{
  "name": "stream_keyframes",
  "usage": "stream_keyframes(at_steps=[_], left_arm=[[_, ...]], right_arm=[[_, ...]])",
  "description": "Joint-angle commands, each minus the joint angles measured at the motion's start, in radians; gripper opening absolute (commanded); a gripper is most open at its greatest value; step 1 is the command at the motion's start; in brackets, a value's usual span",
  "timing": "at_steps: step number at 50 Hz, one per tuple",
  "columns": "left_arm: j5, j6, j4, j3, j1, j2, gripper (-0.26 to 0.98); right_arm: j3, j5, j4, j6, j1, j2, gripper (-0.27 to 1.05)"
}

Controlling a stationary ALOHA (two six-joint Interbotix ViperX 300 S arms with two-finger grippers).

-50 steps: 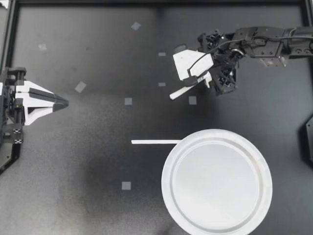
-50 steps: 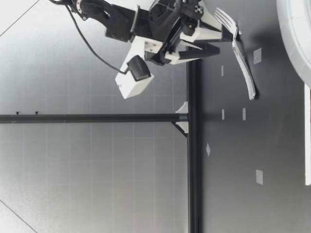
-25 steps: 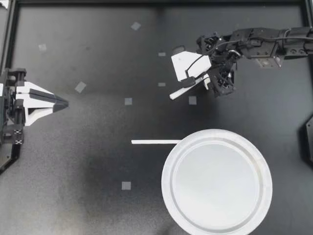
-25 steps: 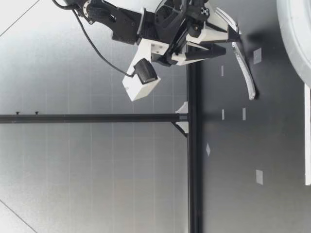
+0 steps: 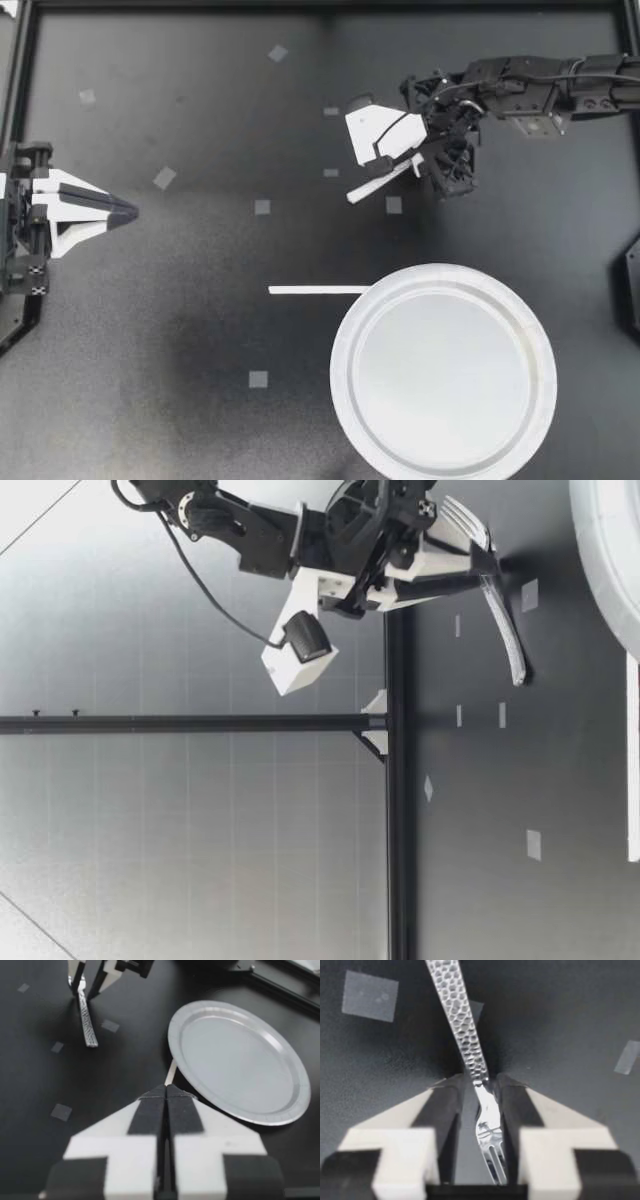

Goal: Pick up the fork and place it on the plate.

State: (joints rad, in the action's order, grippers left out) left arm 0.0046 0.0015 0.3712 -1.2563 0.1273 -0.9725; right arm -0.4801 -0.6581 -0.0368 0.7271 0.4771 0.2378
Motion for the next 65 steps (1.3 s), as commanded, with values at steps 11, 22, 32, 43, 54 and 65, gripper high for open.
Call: stream_keyframes(at_steps=[11,22,32,43,54,65], left_arm=[[-0.009,0.003,0.002,0.008,0.0,0.003,-0.06],[-0.009,0.003,0.002,0.008,0.002,0.0,-0.06],[-0.06,-0.005,0.002,-0.002,0.0,0.0,-0.06],[-0.149,-0.021,0.003,0.005,0.0,0.0,-0.06],[-0.276,-0.322,0.087,0.031,0.0,0.006,-0.06],[-0.15,-0.698,0.078,0.066,0.0,-0.009,-0.03]], right_arm=[[0.026,-0.023,0.025,-0.002,0.006,-0.009,0.23],[0.028,-0.038,0.038,-0.003,0.008,-0.009,0.21],[0.086,-0.063,0.127,-0.052,0.011,-0.083,0.06],[0.152,-0.063,0.219,-0.077,0.003,-0.213,0.02],[0.176,0.025,-0.181,-0.021,-0.089,-0.267,0.02],[0.215,0.313,-0.796,-0.057,-0.218,-0.299,0.02]])
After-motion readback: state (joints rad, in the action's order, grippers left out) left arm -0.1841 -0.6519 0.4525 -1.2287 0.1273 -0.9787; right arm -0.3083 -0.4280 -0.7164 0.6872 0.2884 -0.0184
